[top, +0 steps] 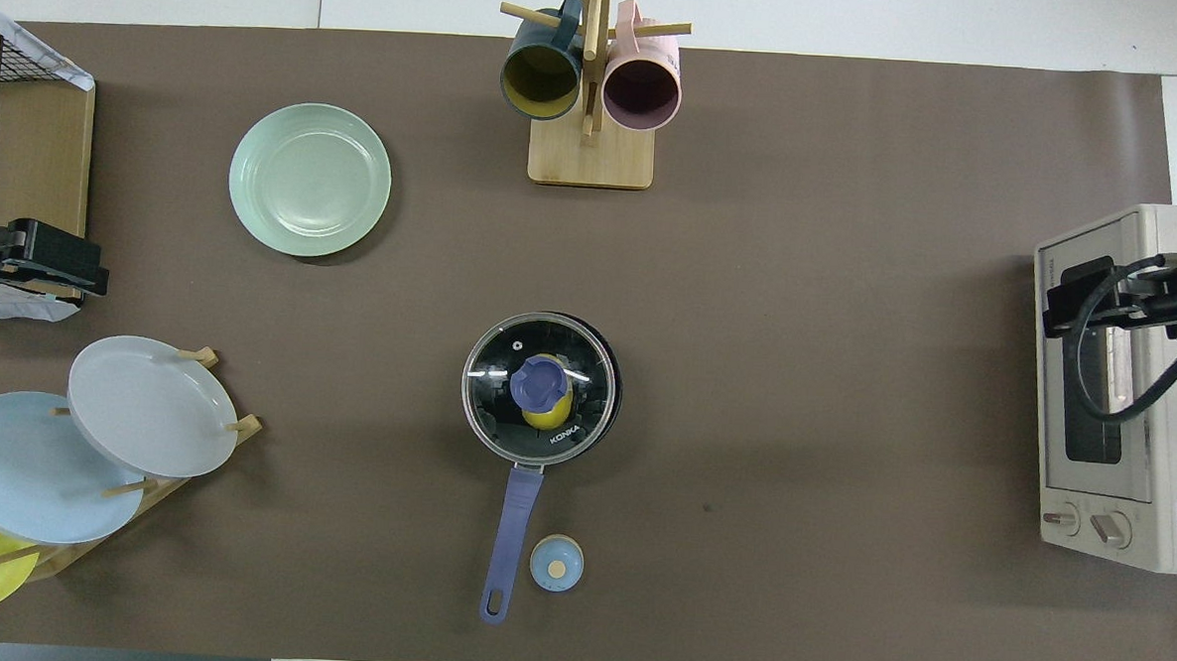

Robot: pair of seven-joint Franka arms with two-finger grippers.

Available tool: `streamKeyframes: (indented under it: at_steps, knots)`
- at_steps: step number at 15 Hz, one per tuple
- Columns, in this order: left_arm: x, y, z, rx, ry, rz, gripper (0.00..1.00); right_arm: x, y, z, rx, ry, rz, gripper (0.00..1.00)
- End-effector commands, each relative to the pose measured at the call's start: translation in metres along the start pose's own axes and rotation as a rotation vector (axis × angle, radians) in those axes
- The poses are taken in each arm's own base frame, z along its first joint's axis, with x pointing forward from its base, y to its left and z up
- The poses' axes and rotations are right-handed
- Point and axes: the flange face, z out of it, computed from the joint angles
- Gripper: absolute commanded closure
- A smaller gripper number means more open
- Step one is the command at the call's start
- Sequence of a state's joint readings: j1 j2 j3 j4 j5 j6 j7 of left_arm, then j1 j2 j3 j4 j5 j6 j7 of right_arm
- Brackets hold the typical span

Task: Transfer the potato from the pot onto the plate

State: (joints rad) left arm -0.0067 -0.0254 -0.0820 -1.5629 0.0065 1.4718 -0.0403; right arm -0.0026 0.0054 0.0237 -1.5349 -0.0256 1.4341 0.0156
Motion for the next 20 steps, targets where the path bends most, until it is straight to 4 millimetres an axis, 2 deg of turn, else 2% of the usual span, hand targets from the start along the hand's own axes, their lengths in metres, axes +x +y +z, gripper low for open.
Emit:
streamKeyframes:
  at_steps: [1,5,8,10,11,12,14,18,20]
  knots:
    - [-0.006,-0.002,-0.003,-0.011,0.001,-0.014,0.00,-0.005,0.000,-0.001,0.008,-0.004,-0.023,0.00]
    - [-0.006,-0.002,-0.004,-0.011,0.002,-0.015,0.00,-0.005,-0.010,-0.003,0.008,0.002,-0.034,0.00]
    - [-0.006,-0.002,-0.004,-0.011,0.002,-0.015,0.00,-0.010,-0.013,0.006,0.028,-0.009,-0.048,0.00]
    - [-0.006,-0.002,-0.003,-0.011,0.001,-0.014,0.00,-0.008,-0.021,0.005,0.096,0.022,-0.121,0.00]
    - [-0.006,-0.002,-0.003,-0.011,0.001,-0.015,0.00,-0.004,-0.026,0.013,0.104,0.042,-0.150,0.00]
    - [-0.006,-0.002,-0.003,-0.011,0.001,-0.014,0.00,-0.004,-0.039,0.018,0.112,0.042,-0.167,0.00]
    - [-0.006,-0.002,-0.003,-0.011,0.001,-0.014,0.00,-0.005,-0.104,0.020,0.114,0.050,-0.173,0.00]
    - [-0.006,-0.002,-0.004,-0.011,0.002,-0.014,0.00,0.001,-0.218,0.049,0.186,0.052,-0.106,0.00]
    - [-0.006,-0.002,-0.004,-0.011,0.002,-0.014,0.00,-0.004,-0.289,0.060,0.186,0.079,-0.100,0.00]
